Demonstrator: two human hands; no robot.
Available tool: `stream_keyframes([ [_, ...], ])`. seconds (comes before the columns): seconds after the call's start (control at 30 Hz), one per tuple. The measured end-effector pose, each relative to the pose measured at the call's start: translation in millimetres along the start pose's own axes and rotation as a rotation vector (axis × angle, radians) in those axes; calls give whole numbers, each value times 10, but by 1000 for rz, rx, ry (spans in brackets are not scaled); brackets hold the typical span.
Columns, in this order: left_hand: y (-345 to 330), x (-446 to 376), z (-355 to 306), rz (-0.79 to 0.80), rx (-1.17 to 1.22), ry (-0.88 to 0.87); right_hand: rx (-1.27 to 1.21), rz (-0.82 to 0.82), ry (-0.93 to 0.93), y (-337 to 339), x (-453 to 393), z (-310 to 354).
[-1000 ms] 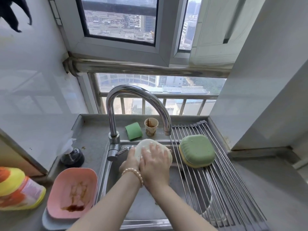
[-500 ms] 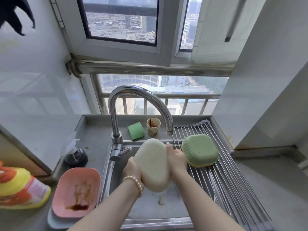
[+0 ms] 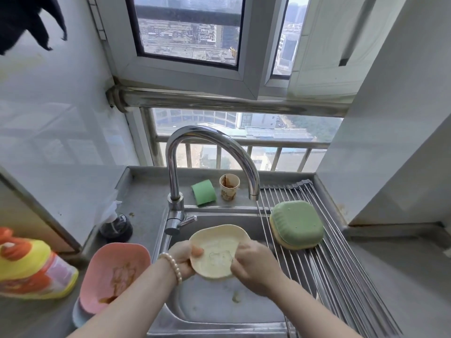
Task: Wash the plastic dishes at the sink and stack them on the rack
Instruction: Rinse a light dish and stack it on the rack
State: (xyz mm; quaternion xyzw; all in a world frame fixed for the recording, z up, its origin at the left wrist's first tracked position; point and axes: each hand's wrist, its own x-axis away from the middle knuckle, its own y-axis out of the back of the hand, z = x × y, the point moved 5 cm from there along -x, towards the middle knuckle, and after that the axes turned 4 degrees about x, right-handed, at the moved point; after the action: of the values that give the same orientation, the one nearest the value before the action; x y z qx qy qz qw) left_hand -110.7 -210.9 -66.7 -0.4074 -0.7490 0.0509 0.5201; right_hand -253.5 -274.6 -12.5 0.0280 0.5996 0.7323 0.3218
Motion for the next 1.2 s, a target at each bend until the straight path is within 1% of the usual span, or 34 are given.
stream_keyframes([
  [0.03, 43, -28, 10, -39, -7, -58, 82, 120, 16, -98, 56, 3],
  [0.07, 27, -15, 42, -53, -12, -108, 150, 194, 2, -166, 93, -1],
  [0.1, 1, -24, 99, -46, -6, -132, 200, 234, -38, -226, 105, 2],
  [0.13, -60, -17, 155, -14, 20, -131, 266, 222, -93, -226, 57, 19],
  [0.17, -112, -30, 211, 19, 47, -125, 248, 256, -171, -240, 5, 34],
  [0.2, -181, -33, 252, 71, 90, -108, 199, 332, -247, -266, -44, 60],
  [0.23, -229, -59, 271, 111, 127, -90, 127, 458, -294, -331, -75, 102],
  [0.27, -292, -49, 284, 172, 156, -58, 101, 534, -284, -383, -96, 163],
  [0.33, -333, -23, 286, 230, 195, 1, 78, 563, -180, -417, -126, 288],
  [0.4, -269, -19, 244, 201, 175, 23, -55, 656, -77, -451, -53, 358],
  [0.47, -169, -23, 189, 135, 113, -1, -170, 759, -11, -450, 99, 367],
  [0.5, -106, -43, 157, 101, 56, -39, -186, 802, 17, -446, 178, 339],
  [0.57, 16, -45, 83, -30, -72, -147, -157, 895, 30, -424, 289, 218],
  [0.6, 76, -49, 56, -107, -146, -190, -103, 922, 14, -405, 322, 134],
  [0.67, 183, -37, 34, -243, -299, -241, 113, 903, 18, -340, 267, 7],
  [0.73, 311, -77, 32, -319, -381, -248, 288, 809, 68, -263, 106, -7],
  [0.8, 400, -135, 22, -362, -456, -251, 278, 696, 54, -200, -96, 18],
  [0.87, 437, -171, 20, -369, -527, -252, 187, 544, -23, -167, -350, 19],
  [0.93, 460, -228, 34, -344, -554, -242, 113, 429, -135, -193, -598, 14],
  [0.97, 475, -266, 42, -329, -573, -237, 94, 410, -190, -240, -704, 27],
  [1.03, 529, -361, 78, -305, -588, -203, 70, 425, -238, -371, -876, 104],
  [1.13, 569, -461, 95, -287, -594, -186, 91, 507, -235, -542, -1063, 226],
  [1.2, 504, -380, 74, -279, -579, -169, 120, 556, -226, -612, -1155, 278],
])
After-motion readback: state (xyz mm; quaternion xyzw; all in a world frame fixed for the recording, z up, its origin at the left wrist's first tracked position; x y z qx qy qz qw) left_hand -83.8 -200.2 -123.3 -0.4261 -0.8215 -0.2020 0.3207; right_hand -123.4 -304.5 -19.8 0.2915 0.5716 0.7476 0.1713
